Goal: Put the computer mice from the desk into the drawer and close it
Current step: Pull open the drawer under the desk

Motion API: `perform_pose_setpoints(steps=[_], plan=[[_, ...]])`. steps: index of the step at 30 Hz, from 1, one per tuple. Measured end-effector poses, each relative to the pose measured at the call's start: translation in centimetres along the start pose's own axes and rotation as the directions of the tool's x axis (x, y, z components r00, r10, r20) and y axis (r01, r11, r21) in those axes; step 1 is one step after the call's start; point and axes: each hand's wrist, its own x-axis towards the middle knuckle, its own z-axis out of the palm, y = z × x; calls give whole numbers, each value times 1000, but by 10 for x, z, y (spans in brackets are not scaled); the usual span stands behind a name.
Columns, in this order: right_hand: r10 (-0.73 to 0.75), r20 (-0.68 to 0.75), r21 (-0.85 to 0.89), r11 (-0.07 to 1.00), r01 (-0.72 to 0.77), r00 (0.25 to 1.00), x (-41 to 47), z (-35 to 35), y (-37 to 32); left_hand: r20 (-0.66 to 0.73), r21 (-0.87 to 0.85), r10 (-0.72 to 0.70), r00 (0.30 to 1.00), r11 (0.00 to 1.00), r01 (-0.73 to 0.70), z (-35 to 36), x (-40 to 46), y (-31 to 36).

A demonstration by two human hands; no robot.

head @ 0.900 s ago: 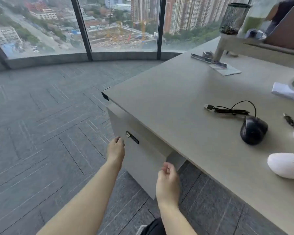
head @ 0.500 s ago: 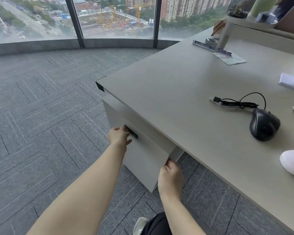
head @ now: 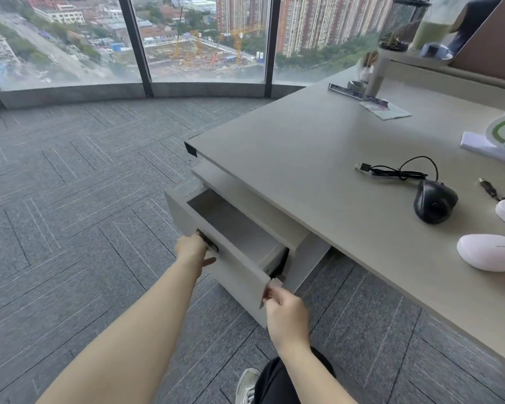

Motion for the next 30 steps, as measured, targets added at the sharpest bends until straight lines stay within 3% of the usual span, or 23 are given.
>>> perform_pose_setpoints(steps=[5, 10, 15, 21, 23, 26, 28, 30], plan=[[-4, 122, -26, 1000, 7, 993, -43, 22, 6, -74, -111, 1, 997, 994, -9, -71, -15, -20], [19, 349, -57, 998, 1, 937, -72, 54, 19, -155, -154, 29, 988, 987, -53, -144, -32, -42], [48, 540, -111, 994, 14, 841, -101, 75, 15, -194, -129, 51, 980, 989, -77, -200, -37, -56], [21, 615, -188, 975, 121, 788, -116, 88, 10, -184, -92, 69, 980, 992, -87, -225, -53, -62], [10, 636, -213, 963, 164, 771, -118, 83, 7, -243, 22, 87, 966, 996, -84, -226, -62, -60], [-85, 587, -180, 956, 232, 805, -121, 62, -8, -389, 375, 301, 871, 915, -149, -214, -83, -43], [-206, 485, -114, 949, 295, 850, -116, 34, -27, -319, 499, 535, 782, 796, -341, -189, -113, -22], [-333, 306, -64, 928, 368, 892, -105, -11, -48, -166, 508, 710, 684, 656, -558, -145, -147, 2]])
